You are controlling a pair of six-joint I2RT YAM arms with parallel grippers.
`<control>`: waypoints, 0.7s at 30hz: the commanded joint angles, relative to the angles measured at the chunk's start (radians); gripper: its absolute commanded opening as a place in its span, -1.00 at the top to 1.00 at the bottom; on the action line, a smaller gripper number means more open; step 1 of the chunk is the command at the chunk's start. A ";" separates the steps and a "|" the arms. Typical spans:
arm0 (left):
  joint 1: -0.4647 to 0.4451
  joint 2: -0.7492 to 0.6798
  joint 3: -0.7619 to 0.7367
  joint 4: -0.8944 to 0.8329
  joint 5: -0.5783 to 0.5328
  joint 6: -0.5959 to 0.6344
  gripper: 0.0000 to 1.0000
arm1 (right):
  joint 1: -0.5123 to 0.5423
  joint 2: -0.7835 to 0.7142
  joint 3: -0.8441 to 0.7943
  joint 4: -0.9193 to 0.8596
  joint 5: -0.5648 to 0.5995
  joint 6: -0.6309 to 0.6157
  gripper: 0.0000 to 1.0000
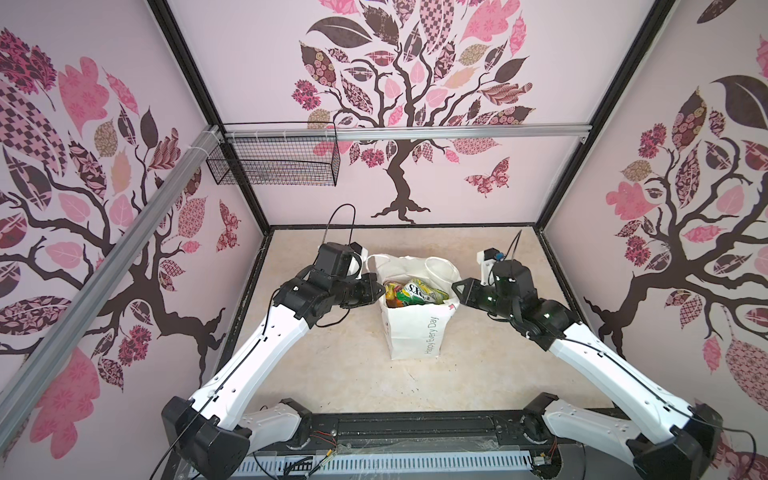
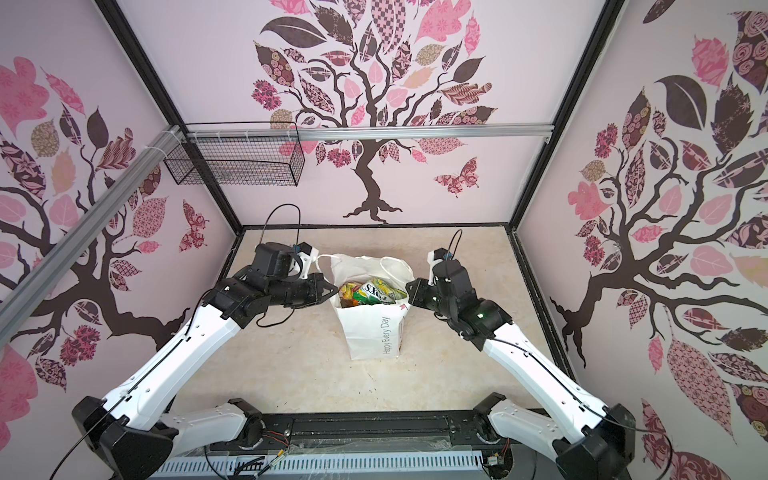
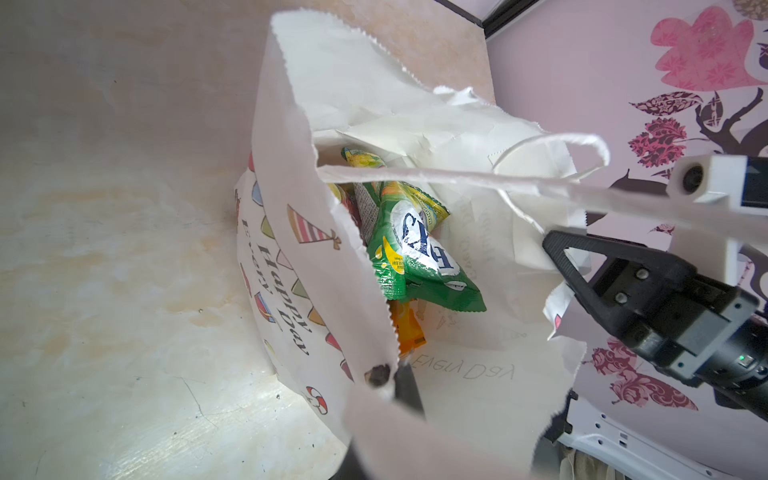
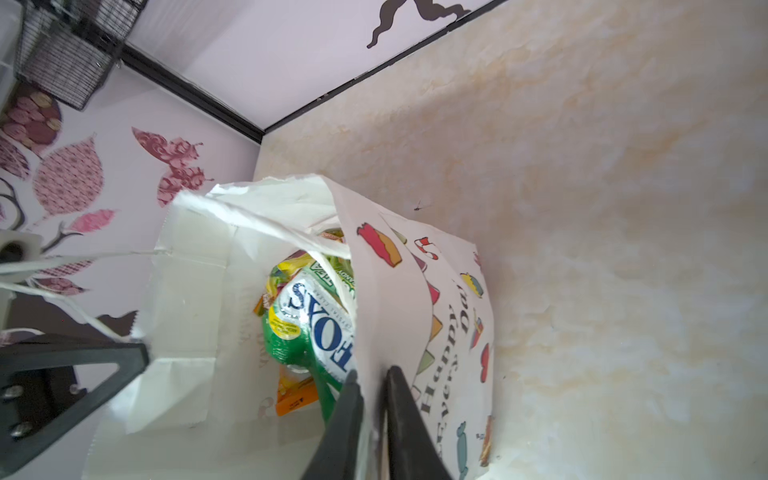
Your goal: Take the snacks out of the paper bag
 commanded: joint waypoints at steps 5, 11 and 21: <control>-0.006 -0.052 -0.053 0.028 -0.007 -0.026 0.79 | 0.006 -0.114 -0.052 0.019 -0.017 0.009 0.22; -0.006 -0.128 -0.076 0.022 -0.039 -0.044 0.21 | 0.005 -0.134 -0.001 -0.025 0.026 -0.009 -0.32; -0.007 -0.247 0.019 -0.027 -0.157 0.136 -0.20 | 0.005 -0.144 0.184 -0.009 -0.001 -0.170 -0.57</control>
